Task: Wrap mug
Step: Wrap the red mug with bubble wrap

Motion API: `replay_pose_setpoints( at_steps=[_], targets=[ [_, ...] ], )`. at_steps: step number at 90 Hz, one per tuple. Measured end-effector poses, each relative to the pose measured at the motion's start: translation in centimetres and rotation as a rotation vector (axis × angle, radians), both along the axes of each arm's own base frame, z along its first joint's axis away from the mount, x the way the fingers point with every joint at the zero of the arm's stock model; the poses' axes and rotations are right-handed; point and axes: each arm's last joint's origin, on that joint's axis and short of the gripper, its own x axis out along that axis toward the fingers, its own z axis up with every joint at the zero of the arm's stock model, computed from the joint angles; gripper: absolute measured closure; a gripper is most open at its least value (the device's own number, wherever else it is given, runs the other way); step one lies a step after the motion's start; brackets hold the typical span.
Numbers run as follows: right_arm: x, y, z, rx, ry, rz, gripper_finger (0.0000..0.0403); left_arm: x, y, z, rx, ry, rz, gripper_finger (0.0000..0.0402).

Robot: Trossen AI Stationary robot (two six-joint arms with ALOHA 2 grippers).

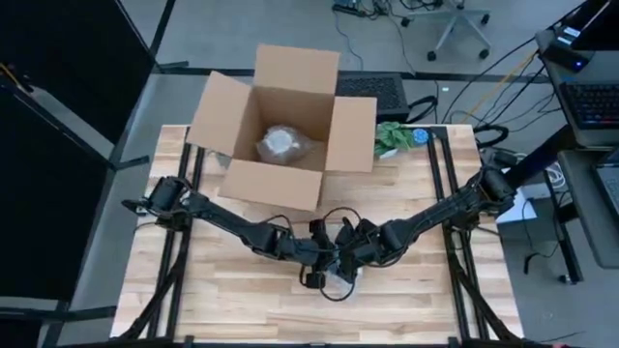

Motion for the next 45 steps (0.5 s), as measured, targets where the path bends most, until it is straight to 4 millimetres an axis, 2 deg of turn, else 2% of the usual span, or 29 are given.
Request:
replay_pose_setpoints(
  at_steps=[16,35,45],
  targets=[
    [0.0,0.0,0.0,0.002,-0.003,0.002,0.0062,-0.3,-0.5,1.1,0.024,-0.001,-0.049,0.0270],
    [0.1,0.0,0.0,0.000,-0.007,-0.002,0.0062,-1.3,-0.5,4.2,0.005,-0.011,-0.067,0.0270],
    [0.0,0.0,0.0,0.000,-0.004,-0.001,0.0062,-2.2,0.1,6.2,-0.064,-0.015,-0.020,0.0268]
  ],
)
